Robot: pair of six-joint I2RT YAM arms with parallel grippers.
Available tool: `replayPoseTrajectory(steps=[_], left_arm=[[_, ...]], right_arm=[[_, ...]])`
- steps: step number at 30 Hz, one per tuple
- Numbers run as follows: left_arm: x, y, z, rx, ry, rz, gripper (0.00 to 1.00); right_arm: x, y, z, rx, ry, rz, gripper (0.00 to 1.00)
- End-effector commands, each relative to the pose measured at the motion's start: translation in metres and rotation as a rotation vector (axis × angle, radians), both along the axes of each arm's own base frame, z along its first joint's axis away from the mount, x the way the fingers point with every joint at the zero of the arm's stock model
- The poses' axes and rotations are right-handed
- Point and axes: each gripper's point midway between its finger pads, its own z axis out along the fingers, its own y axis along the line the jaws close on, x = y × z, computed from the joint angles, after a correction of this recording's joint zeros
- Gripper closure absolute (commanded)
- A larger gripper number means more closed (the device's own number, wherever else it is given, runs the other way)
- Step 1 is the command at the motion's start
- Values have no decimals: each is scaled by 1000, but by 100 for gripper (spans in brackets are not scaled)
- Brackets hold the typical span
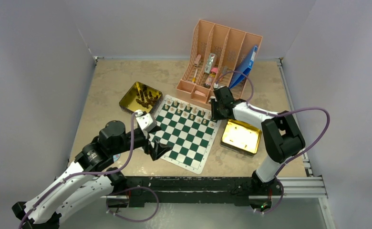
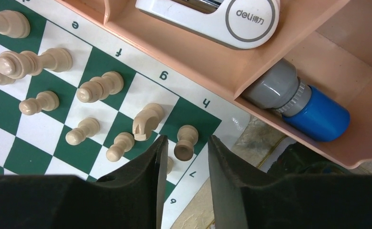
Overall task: Set up the chess pieces on the board
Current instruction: Place the chess piece on the chessboard, then reset both arms
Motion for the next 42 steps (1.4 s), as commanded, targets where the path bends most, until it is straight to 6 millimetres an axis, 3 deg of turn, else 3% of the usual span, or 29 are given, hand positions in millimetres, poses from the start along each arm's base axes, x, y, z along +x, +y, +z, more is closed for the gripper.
replayPoseTrajectory(steps=[1,7,13,17,22,25,26,31,36,39,42], left_arm=[[8,1,13,-17,-47,27,0],[24,11,6,11,2,156,0],[36,17,12,-24,45,264,0],[36,12,25,-99,124,302,0],[39,12,33,-122,237,372,0],[32,5,48,-138,275,333,0],[30,3,53,-143,282,318,0],[24,-3,73,-210,267,268,0],[27,-3,58,-196,289,285,0],[29,1,49,-191,286,314,0],[29,4,42,-197,272,325,0]], right_arm=[[15,0,26,1,-65,-17,59],[15,-5,52,5,-105,-38,48],[5,-1,97,72,-173,-4,40],[-11,6,140,152,-248,26,38],[-37,9,204,283,-396,66,21],[-53,1,231,329,-472,65,14],[-59,-3,236,338,-494,59,3],[-84,-16,248,384,-571,53,1],[-115,-6,257,529,-624,146,1],[-121,-6,247,564,-624,133,1],[-127,-2,253,589,-632,169,1]])
